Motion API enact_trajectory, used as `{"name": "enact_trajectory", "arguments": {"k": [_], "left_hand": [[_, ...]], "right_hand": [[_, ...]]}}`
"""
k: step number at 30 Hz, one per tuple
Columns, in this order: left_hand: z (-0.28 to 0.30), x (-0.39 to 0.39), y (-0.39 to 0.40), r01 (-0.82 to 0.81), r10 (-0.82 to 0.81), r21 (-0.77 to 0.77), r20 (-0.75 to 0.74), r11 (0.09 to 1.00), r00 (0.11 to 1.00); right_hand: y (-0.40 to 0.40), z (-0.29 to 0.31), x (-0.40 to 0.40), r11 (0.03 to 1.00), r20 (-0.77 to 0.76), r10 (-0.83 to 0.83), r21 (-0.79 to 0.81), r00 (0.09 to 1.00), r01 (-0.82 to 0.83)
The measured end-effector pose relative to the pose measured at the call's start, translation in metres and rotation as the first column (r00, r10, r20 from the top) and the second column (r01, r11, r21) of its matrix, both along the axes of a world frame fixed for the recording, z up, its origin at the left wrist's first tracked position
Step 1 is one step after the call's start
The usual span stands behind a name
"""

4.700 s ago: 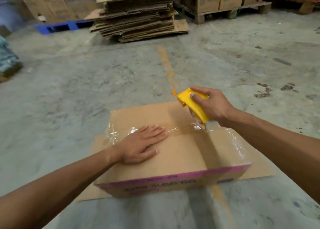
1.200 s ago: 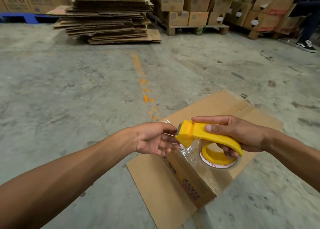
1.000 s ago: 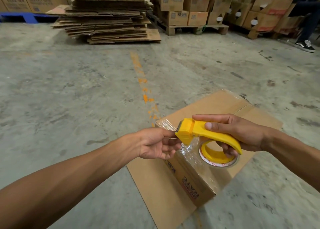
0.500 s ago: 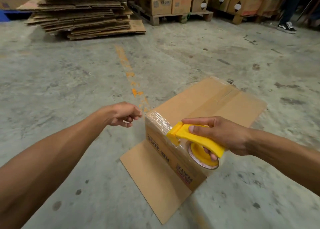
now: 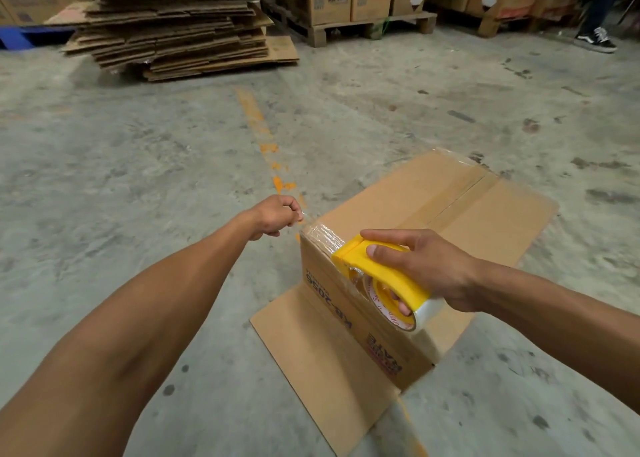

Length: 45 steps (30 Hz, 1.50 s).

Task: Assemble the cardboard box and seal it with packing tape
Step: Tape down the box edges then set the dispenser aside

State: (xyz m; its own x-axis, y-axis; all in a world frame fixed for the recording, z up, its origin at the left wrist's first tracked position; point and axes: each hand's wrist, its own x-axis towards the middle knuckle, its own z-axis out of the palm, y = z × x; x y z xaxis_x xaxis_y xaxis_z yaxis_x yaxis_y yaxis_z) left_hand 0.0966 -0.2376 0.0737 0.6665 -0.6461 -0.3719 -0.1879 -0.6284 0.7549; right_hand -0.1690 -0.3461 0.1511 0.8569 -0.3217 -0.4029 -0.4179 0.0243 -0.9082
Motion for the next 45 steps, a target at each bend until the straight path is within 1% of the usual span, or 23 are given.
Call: {"name": "enact_trajectory", "arguments": {"k": [8,14,18,22,23,26,29,32,33,34,36,37,38,39,40,42,43,45], "left_hand": [[-0.007,0.006,-0.01,-0.026,0.026,-0.032,0.006,0.999,1.0],[-0.019,0.006,-0.012,-0.011,0.011,0.006,-0.021,1.0,1.0],[-0.025,0.002,-0.011,-0.044,0.043,0.001,-0.102,0.999,0.994],[-0.035,-0.004,-0.01,-0.062,0.078,0.067,-0.264,0.996,0.961],[-0.035,-0.005,-0.01,-0.048,0.068,0.079,-0.277,0.996,0.959],[-0.027,-0.005,-0.012,0.0,0.025,0.117,-0.212,0.993,0.977],[-0.021,-0.005,-0.012,0.046,-0.013,0.201,-0.165,0.978,0.986],[-0.025,0.0,-0.003,-0.015,0.037,0.23,-0.093,0.973,0.995],[-0.029,0.002,0.003,-0.065,0.074,0.198,-0.039,0.978,0.996],[-0.032,0.004,0.008,-0.125,0.121,0.131,0.034,0.984,0.992],[-0.034,0.007,0.017,-0.203,0.217,-0.088,0.189,0.975,0.958],[-0.033,0.004,0.02,-0.189,0.235,-0.201,0.236,0.961,0.943],[-0.029,-0.001,0.022,-0.144,0.218,-0.276,0.258,0.95,0.941],[-0.026,-0.008,0.022,-0.077,0.166,-0.309,0.273,0.948,0.948],[-0.024,-0.017,0.022,0.003,0.092,-0.305,0.298,0.952,0.95],[-0.025,-0.036,0.021,0.154,-0.061,-0.238,0.359,0.959,0.931],[-0.028,-0.042,0.02,0.191,-0.1,-0.213,0.379,0.958,0.92],[-0.035,-0.048,0.018,0.175,-0.078,-0.218,0.394,0.96,0.916]], "right_hand": [[-0.004,0.0,0.005,1.0,-0.012,0.01,-0.006,1.0,-0.01],[-0.008,-0.005,0.005,1.0,-0.039,0.006,0.011,0.999,-0.005],[-0.006,-0.007,0.006,1.0,-0.059,0.001,-0.011,0.998,-0.001],[-0.006,-0.011,0.007,1.0,-0.068,0.004,0.001,0.998,-0.004],[-0.006,-0.011,0.008,1.0,-0.067,0.008,-0.002,0.998,-0.008],[-0.008,-0.012,0.009,1.0,-0.067,0.015,-0.017,0.998,-0.016],[-0.008,-0.012,0.008,0.999,-0.077,0.03,-0.03,0.997,-0.032],[-0.008,-0.012,0.008,0.998,-0.082,0.035,-0.047,0.996,-0.039],[-0.008,-0.012,0.008,0.998,-0.083,0.034,-0.054,0.996,-0.038],[-0.009,-0.012,0.008,0.997,-0.084,0.035,-0.06,0.996,-0.04],[-0.009,-0.012,0.008,0.997,-0.081,0.046,-0.061,0.996,-0.051],[-0.009,-0.012,0.008,0.997,-0.079,0.052,-0.06,0.995,-0.057],[-0.009,-0.012,0.008,0.996,-0.078,0.058,-0.061,0.995,-0.063],[-0.009,-0.011,0.008,0.996,-0.077,0.064,-0.064,0.995,-0.069],[-0.008,-0.011,0.008,0.995,-0.077,0.067,-0.065,0.995,-0.072],[-0.008,-0.01,0.009,0.995,-0.08,0.068,-0.065,0.994,-0.073],[-0.008,-0.01,0.009,0.995,-0.082,0.069,-0.065,0.994,-0.075],[-0.007,-0.009,0.01,0.995,-0.084,0.072,-0.064,0.994,-0.077]]}}
